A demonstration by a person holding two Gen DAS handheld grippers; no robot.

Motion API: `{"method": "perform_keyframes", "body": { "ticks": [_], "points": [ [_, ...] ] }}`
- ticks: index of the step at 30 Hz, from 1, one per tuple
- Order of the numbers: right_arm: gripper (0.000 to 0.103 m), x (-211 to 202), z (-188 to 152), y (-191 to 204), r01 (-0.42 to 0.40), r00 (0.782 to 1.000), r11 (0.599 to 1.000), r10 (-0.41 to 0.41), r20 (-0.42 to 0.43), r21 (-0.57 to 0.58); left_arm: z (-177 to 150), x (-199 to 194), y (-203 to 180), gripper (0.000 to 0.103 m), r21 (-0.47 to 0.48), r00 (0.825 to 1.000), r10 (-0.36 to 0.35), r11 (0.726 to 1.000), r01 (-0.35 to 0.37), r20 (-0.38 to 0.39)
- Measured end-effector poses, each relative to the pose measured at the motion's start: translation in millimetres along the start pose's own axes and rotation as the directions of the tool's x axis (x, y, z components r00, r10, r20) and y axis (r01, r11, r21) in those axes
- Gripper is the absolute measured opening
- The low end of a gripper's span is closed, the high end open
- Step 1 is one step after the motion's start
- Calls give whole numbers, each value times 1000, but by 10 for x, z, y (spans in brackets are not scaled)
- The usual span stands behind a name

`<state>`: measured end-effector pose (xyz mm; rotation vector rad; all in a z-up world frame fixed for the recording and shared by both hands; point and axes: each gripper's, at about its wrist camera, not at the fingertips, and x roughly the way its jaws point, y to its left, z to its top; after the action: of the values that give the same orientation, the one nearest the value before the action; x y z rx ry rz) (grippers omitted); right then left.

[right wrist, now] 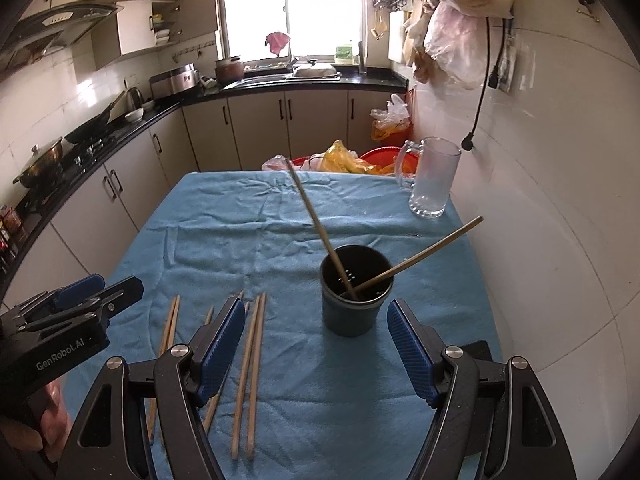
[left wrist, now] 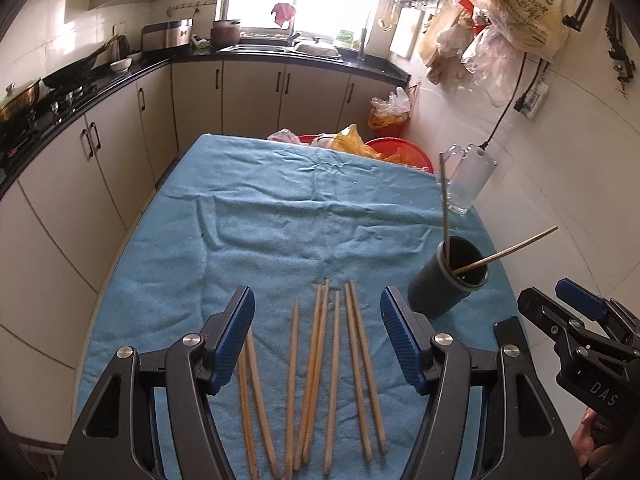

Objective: Organize utensils
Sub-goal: 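Move both tools back to the remaining chopsticks on the towel, then close the left tool on a chopstick while the right tool grasps another chopstick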

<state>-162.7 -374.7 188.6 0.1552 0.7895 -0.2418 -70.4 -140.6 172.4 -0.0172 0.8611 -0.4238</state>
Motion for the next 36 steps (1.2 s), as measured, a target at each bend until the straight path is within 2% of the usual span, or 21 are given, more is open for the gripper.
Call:
{"method": "perform_keyframes", "body": {
  "ticks": [8, 11, 15, 17, 19, 22, 24, 28, 30, 36],
  "points": [
    [78, 286, -159, 143, -101, 989, 995, 102, -108, 15, -191, 181, 537, 64, -94, 995, 27, 995, -36, -93],
    [77, 397, -218, 194, -116, 982, 993, 118, -146, 19, -333, 346, 801, 64, -138, 985, 20, 989, -44, -169],
    [75, 523, -270, 252, -133, 973, 991, 135, -189, 25, -468, 568, 986, 63, -171, 973, -12, 985, -28, -230],
    [74, 571, -311, 271, -134, 968, 991, 135, -210, 21, -500, 677, 1016, 49, -174, 968, -16, 984, -29, -250],
    [74, 589, -336, 252, -123, 967, 992, 124, -221, 19, -529, 796, 1023, 42, -170, 961, -40, 985, -8, -275],
    [74, 618, -346, 181, -101, 966, 994, 105, -234, 29, -547, 955, 975, 36, -144, 952, -42, 990, -2, -303],
    [74, 624, -345, 129, -88, 966, 995, 95, -239, 37, -563, 1059, 946, 29, -130, 944, -44, 992, 1, -326],
    [74, 620, -338, 32, -62, 968, 997, 72, -241, 49, -616, 1197, 900, 21, -98, 932, -29, 995, -7, -362],
    [74, 621, -328, 4, -58, 968, 997, 68, -241, 51, -639, 1251, 875, 21, -81, 926, -19, 997, -13, -377],
    [73, 675, -349, -26, -65, 963, 996, 79, -257, 66, -566, 1367, 903, 14, -43, 930, 32, 998, -51, -366]
  ]
}}
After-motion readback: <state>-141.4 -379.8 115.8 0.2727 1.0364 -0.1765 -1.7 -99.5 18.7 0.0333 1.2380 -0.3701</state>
